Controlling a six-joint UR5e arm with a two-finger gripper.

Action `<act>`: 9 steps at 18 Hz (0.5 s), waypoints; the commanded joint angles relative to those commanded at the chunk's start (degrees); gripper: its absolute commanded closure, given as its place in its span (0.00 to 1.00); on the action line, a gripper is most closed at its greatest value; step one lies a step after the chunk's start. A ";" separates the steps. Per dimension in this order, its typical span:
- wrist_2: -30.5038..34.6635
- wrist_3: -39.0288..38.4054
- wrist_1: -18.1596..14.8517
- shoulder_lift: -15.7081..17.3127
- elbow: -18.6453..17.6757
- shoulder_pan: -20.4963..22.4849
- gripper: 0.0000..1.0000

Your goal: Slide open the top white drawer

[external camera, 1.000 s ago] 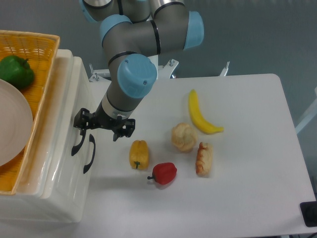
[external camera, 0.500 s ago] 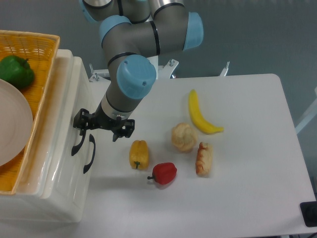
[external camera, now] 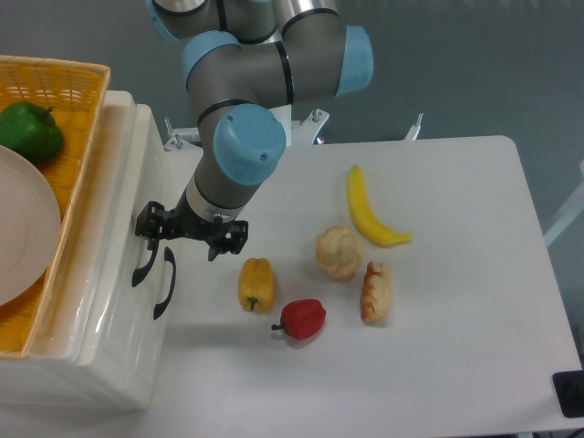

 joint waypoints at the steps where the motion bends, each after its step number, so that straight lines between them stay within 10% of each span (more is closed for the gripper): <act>1: 0.18 0.00 0.00 0.00 0.09 0.00 0.00; 9: 1.05 0.09 0.00 0.09 0.44 0.00 0.00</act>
